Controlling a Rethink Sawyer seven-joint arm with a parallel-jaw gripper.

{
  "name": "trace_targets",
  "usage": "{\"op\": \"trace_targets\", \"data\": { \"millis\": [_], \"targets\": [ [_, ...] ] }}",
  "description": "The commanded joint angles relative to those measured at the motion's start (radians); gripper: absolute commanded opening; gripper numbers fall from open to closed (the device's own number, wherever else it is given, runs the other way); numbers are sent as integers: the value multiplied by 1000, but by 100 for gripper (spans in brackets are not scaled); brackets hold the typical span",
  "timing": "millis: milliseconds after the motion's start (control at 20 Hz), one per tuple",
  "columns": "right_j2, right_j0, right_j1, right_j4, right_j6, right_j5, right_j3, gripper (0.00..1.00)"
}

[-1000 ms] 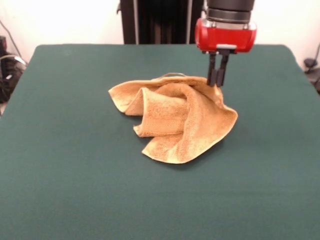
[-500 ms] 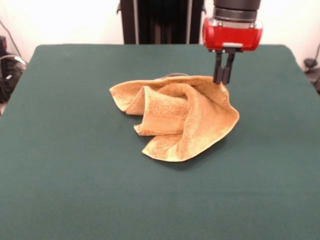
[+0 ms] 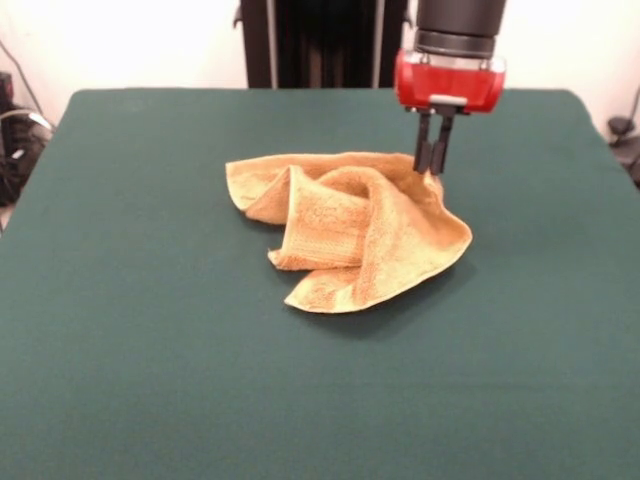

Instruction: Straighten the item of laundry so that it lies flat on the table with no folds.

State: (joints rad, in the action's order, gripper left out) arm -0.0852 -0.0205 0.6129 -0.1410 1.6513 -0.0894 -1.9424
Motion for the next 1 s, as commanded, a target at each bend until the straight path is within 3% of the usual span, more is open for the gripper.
{"op": "trace_targets", "data": {
  "millis": [50,500,1000],
  "targets": [
    [42,-39,-61,-86,314,-25,-98,0],
    [43,-57,-49,-130,356,-7,-128,0],
    [108,-36,-50,-154,402,-42,-160,0]
  ]
}}
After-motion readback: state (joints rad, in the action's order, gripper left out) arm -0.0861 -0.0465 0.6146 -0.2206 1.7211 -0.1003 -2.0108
